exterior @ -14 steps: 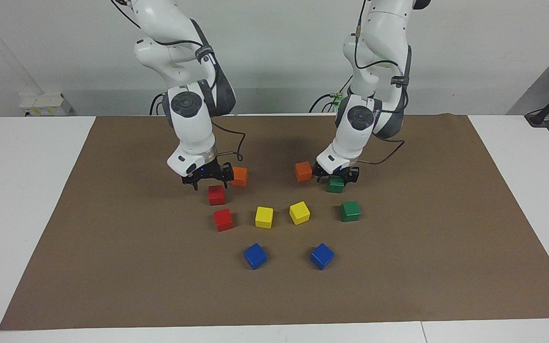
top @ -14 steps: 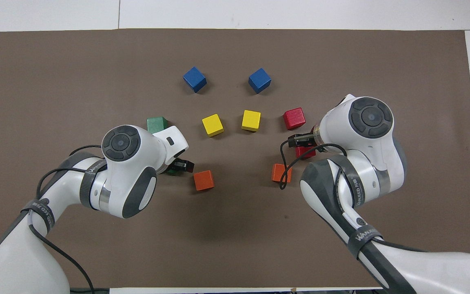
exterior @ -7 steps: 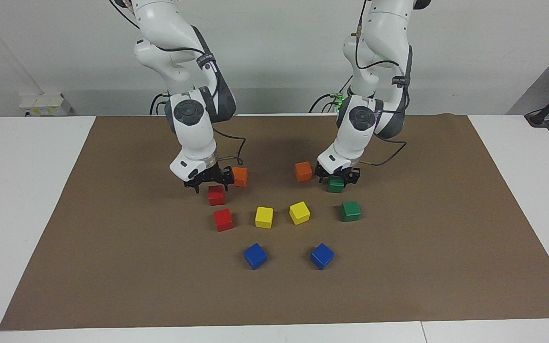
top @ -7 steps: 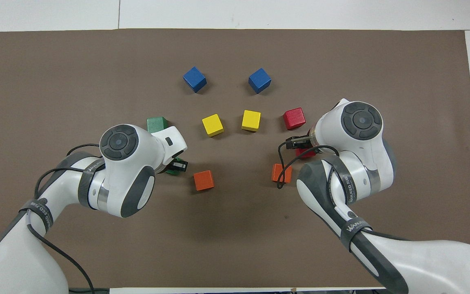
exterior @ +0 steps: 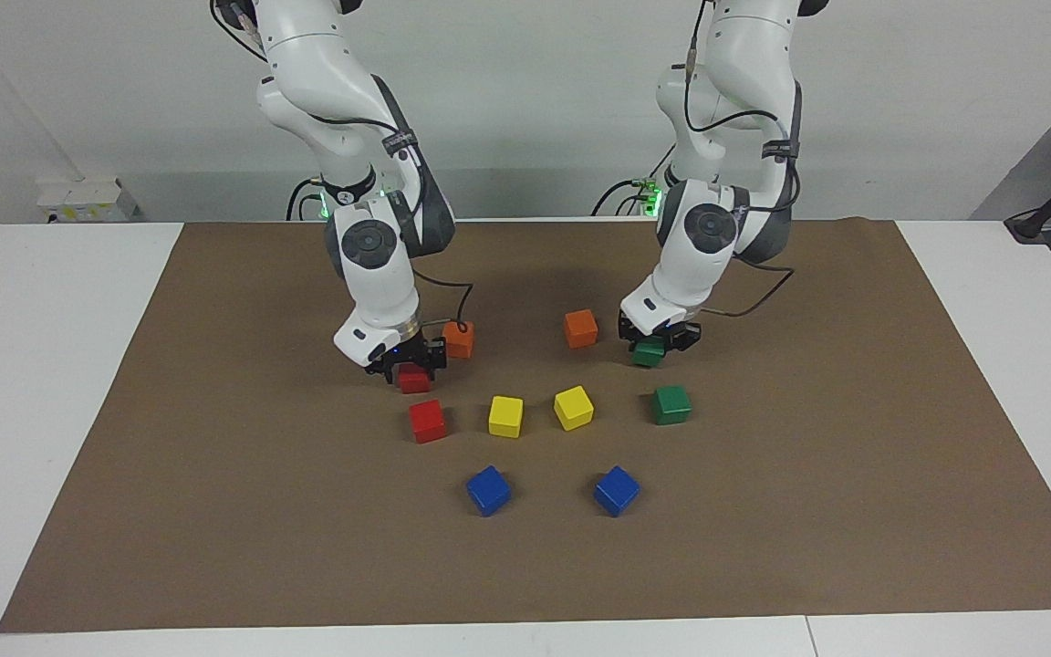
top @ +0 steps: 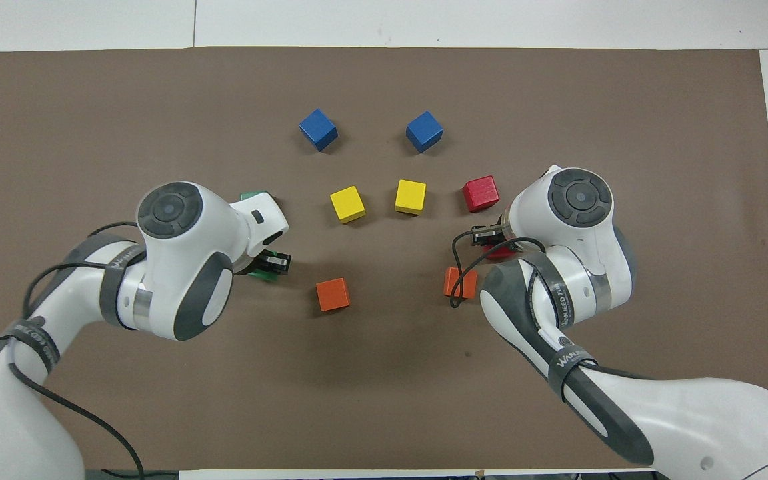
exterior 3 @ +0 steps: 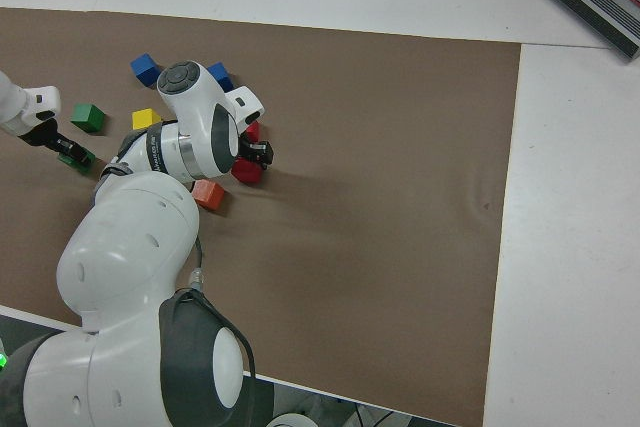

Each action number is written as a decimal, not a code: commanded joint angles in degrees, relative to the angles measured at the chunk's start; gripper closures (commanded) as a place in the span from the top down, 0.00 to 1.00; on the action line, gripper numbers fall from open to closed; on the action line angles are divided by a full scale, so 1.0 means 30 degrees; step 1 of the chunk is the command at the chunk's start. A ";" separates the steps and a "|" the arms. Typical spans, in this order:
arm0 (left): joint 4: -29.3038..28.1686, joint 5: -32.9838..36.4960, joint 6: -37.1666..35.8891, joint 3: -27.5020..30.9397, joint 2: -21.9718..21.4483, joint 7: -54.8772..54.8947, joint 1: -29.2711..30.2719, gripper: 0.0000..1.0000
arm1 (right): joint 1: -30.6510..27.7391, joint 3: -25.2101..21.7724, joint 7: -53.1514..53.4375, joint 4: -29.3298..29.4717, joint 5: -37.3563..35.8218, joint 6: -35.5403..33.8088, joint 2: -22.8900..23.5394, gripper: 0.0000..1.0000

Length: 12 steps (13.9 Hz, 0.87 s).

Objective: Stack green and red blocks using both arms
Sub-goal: 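Place green outward with the left gripper while the right gripper places red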

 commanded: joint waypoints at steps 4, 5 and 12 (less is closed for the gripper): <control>0.1041 0.0009 -0.4825 0.0053 -0.3645 0.1785 0.4681 0.00 | -0.3897 -0.0015 -0.5396 0.2793 0.0304 -0.2648 -0.0059 0.00; 0.0954 0.0214 -0.5118 0.0082 -0.3734 0.2431 0.5616 0.00 | -0.4778 -0.0015 -0.6455 0.2825 0.0275 -0.2298 0.0001 0.00; -0.2582 0.1036 -0.0241 0.0082 -0.3822 0.6628 1.0018 0.00 | -0.7218 -0.0044 -0.8487 0.3587 0.0216 -0.1036 0.1729 0.00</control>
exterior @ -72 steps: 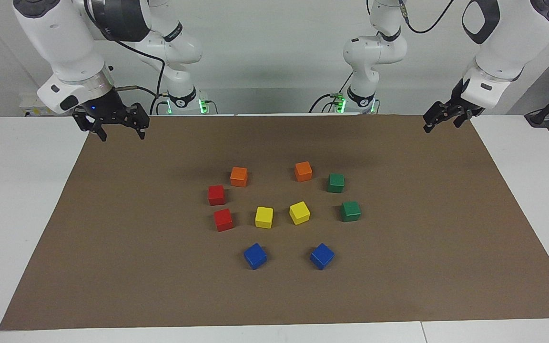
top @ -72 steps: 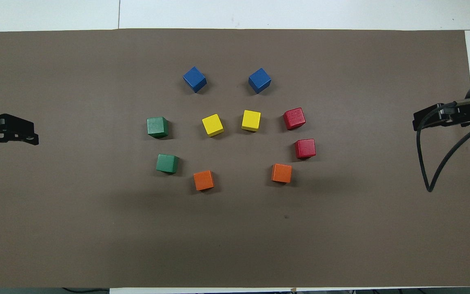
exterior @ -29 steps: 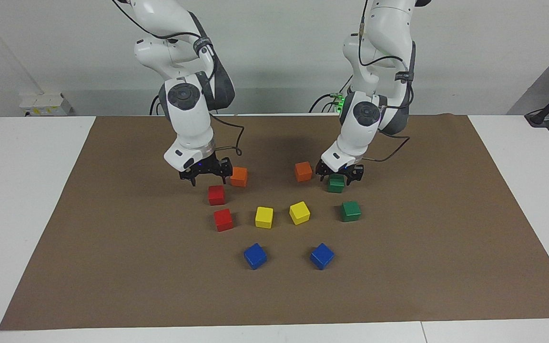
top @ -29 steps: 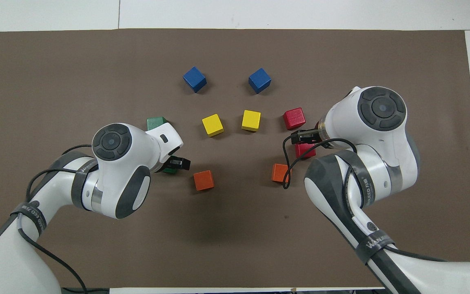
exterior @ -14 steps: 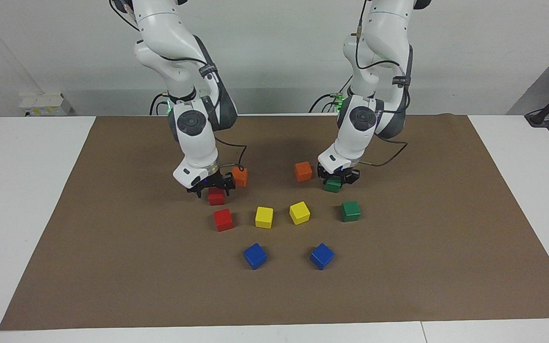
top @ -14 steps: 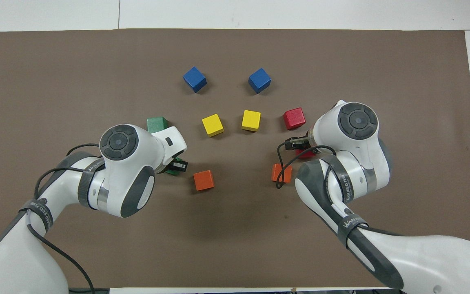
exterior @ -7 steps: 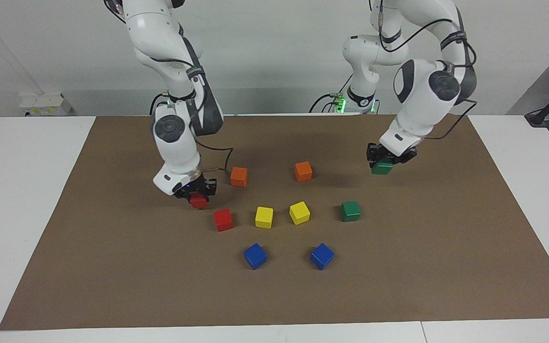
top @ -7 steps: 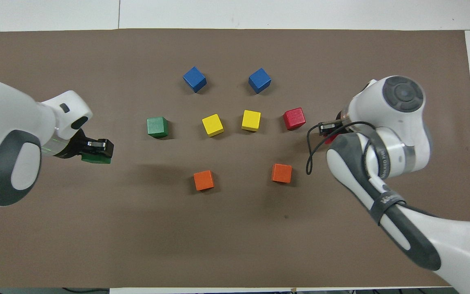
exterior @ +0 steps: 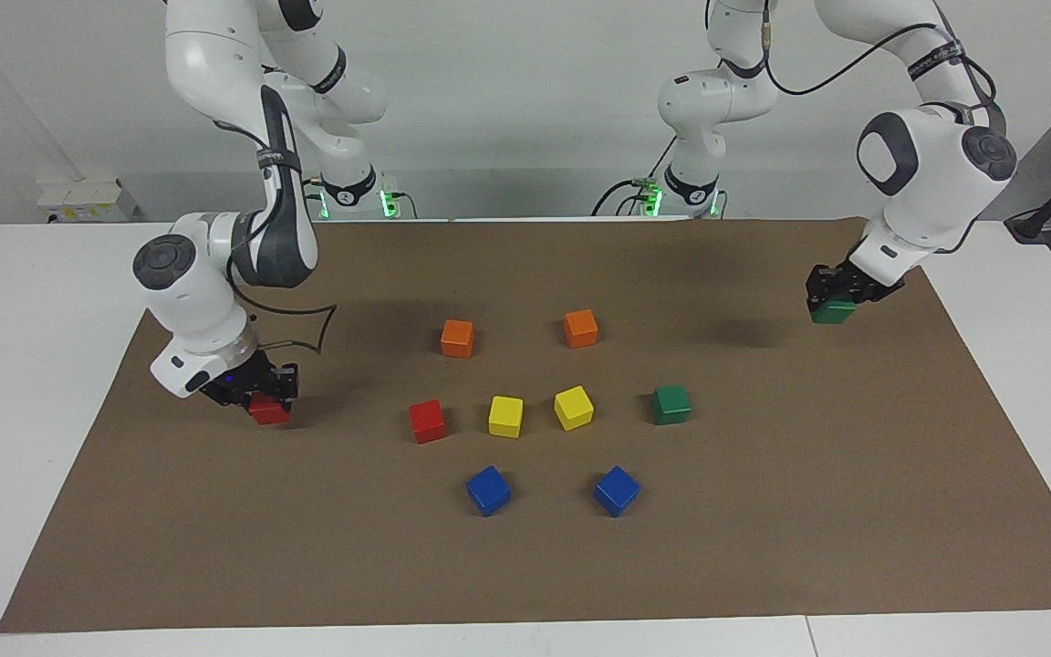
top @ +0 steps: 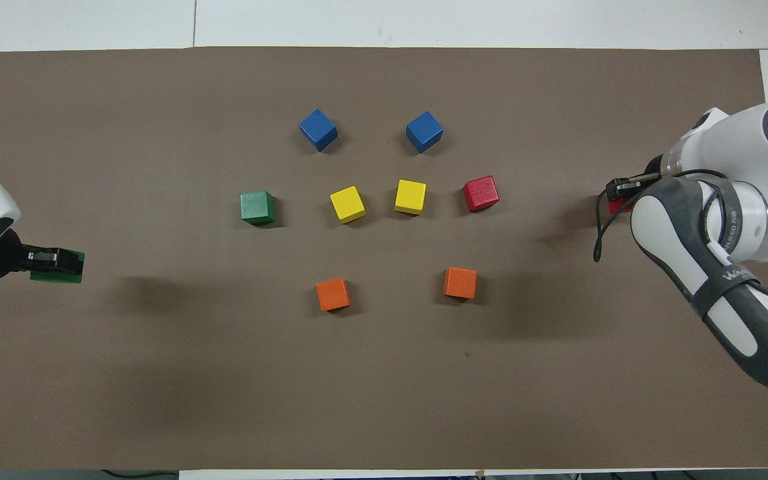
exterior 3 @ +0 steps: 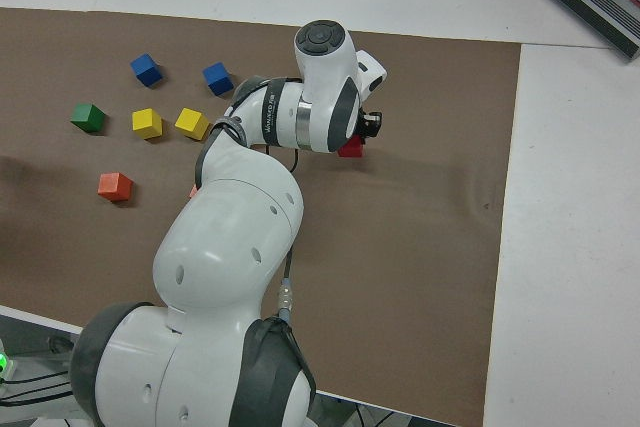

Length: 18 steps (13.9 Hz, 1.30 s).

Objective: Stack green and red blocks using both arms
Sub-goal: 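Place green outward with the left gripper while the right gripper places red, then reach the second green with the left gripper while the right gripper reaches red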

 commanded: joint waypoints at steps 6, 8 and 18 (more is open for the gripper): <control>-0.2972 0.0255 0.5196 -0.0263 0.1020 -0.0006 0.1111 0.00 | -0.0228 0.0241 -0.0428 0.0083 0.0249 0.0972 0.0976 0.06; -0.3206 0.0255 0.6012 -0.0262 0.1342 -0.0036 0.1227 0.00 | -0.0199 0.0242 -0.0399 0.0023 0.0249 0.0972 0.0947 1.00; -0.3559 0.0255 0.7570 -0.0262 0.2398 -0.0329 0.1257 0.00 | 0.3544 0.0329 0.4863 0.6957 -0.0657 -0.6728 0.0856 1.00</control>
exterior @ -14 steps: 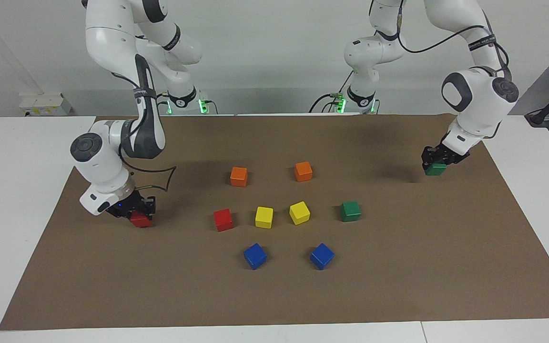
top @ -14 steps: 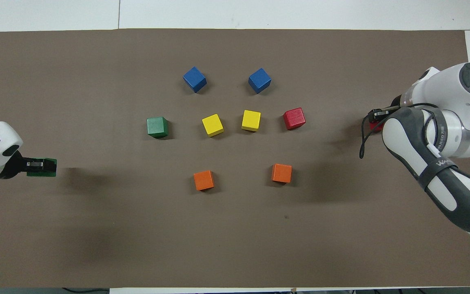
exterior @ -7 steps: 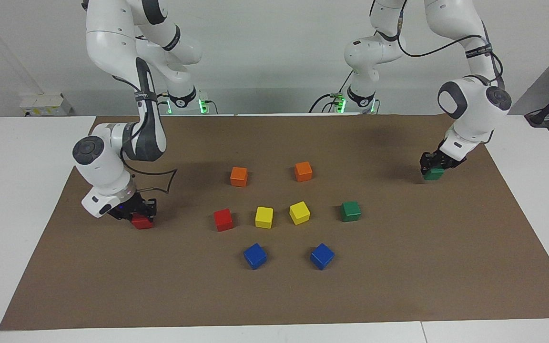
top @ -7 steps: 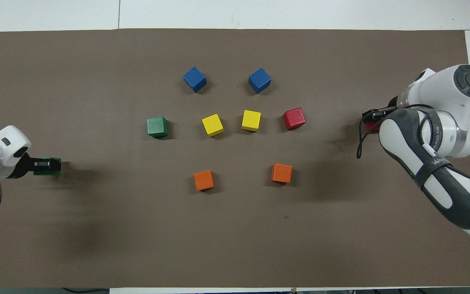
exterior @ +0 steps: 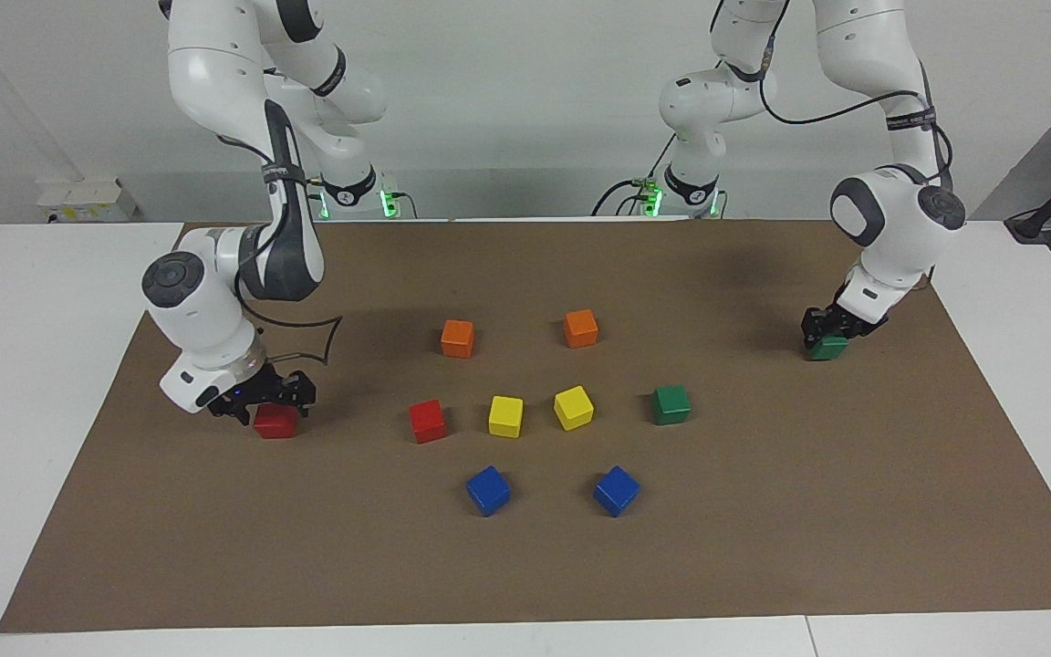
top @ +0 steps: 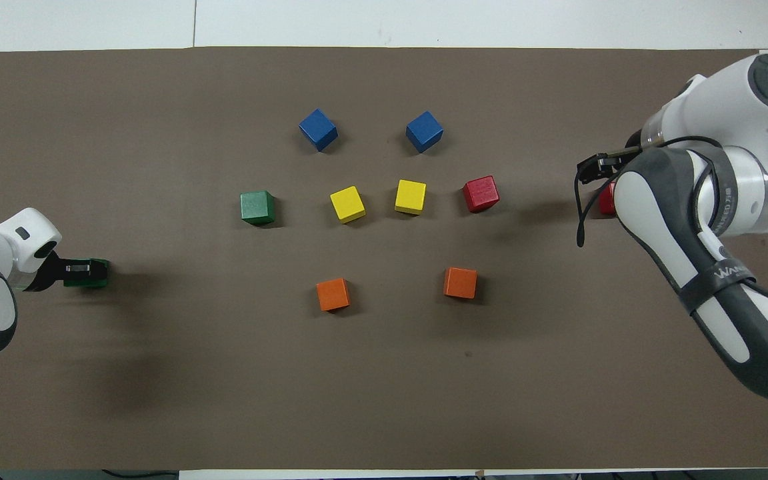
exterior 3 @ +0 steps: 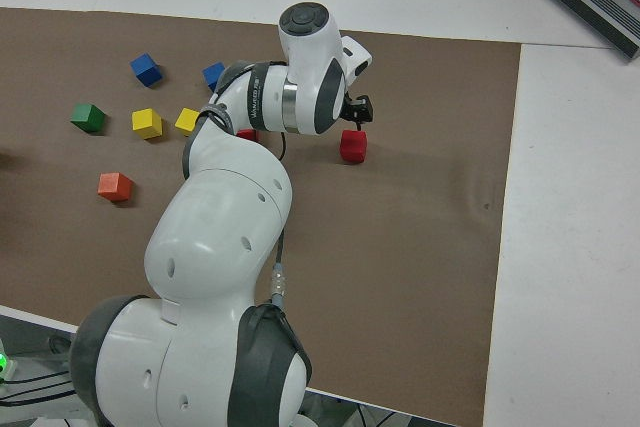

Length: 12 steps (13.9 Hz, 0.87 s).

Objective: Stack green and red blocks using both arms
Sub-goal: 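Reach the second green with the left gripper while the right gripper reaches red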

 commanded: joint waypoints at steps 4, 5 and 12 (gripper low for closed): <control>-0.0126 0.0371 0.0734 -0.0210 0.0028 -0.0116 0.0328 1.00 | 0.4003 0.0044 0.5535 0.2394 -0.0485 -0.0046 0.1723 1.00; 0.0020 0.0371 0.0589 -0.0210 0.0058 -0.0086 0.0386 1.00 | 0.4242 0.0044 0.6152 0.2394 -0.0514 0.0306 0.2016 1.00; 0.9732 0.0371 -0.9097 -0.0298 0.1577 -0.1163 -0.1891 1.00 | 0.4596 0.0073 0.6656 0.1166 -0.0514 0.2884 0.3132 1.00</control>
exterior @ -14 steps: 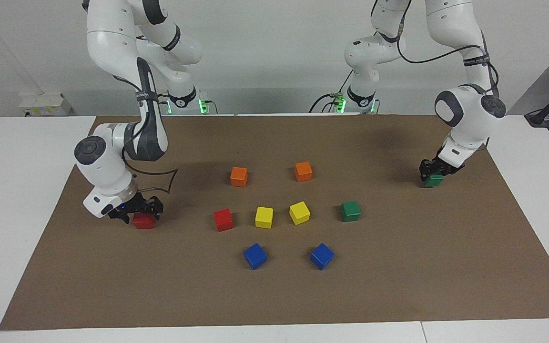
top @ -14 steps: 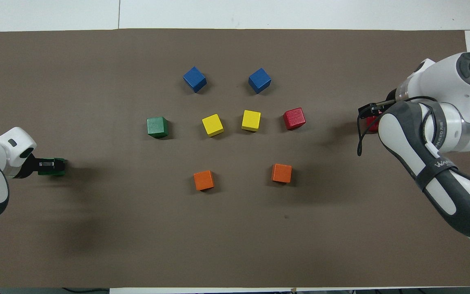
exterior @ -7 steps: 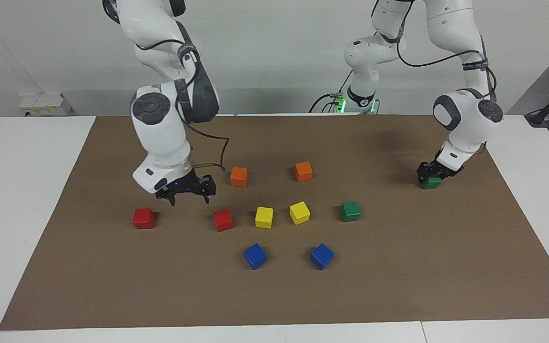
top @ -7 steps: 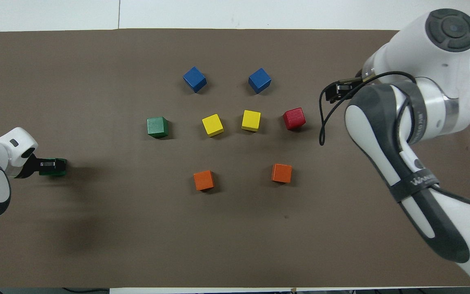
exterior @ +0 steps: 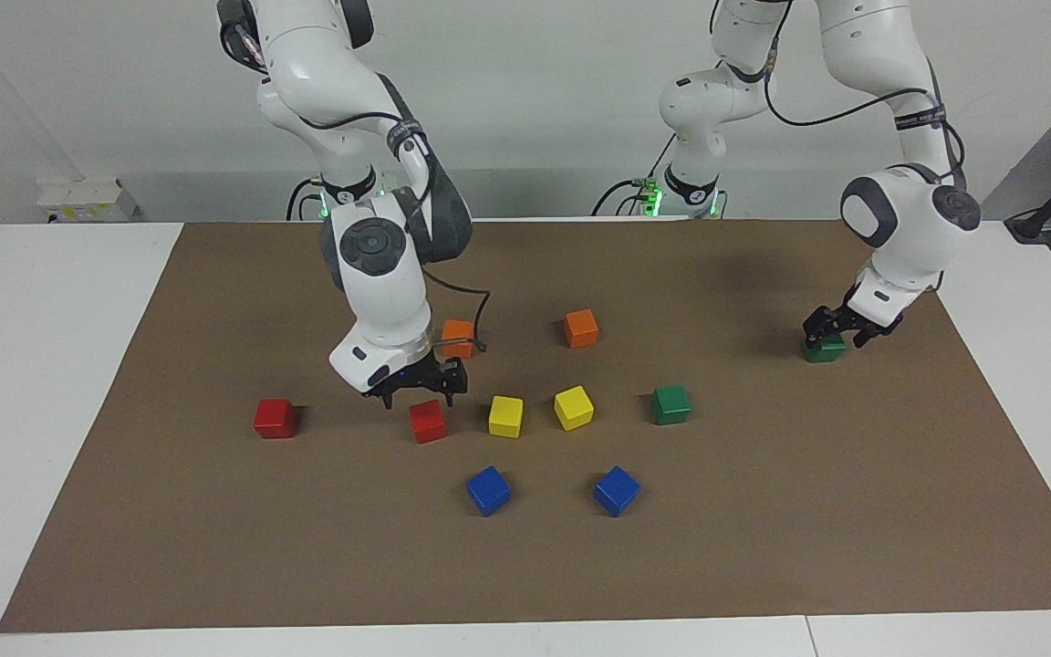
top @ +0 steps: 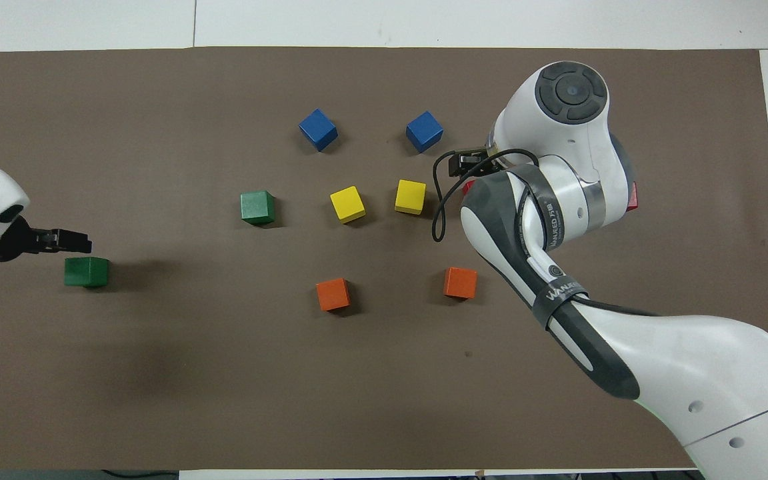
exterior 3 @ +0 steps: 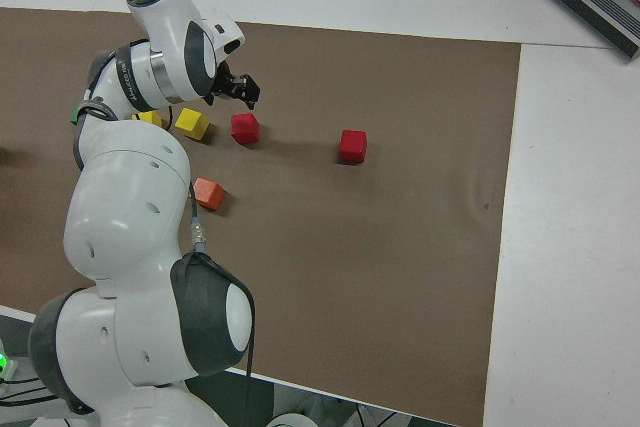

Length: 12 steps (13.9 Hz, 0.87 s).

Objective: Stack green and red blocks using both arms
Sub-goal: 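Reach the second green with the left gripper while the right gripper reaches red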

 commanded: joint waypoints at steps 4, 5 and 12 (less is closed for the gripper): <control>0.5305 0.0274 -0.3328 0.0099 0.2205 -0.7468 -0.5233 1.00 | -0.0058 0.0120 0.0290 -0.1655 -0.0332 0.2075 0.0204 1.00; 0.5247 0.0303 -0.2920 0.0070 0.2292 -0.9169 -0.6055 1.00 | -0.0058 0.0120 0.0260 -0.2124 -0.0332 0.2719 0.0232 1.00; 0.5012 0.0391 0.0768 0.0099 0.4955 -1.4048 -0.8873 1.00 | -0.0378 0.0091 -0.0788 -0.2282 -0.0332 0.1331 -0.0322 0.00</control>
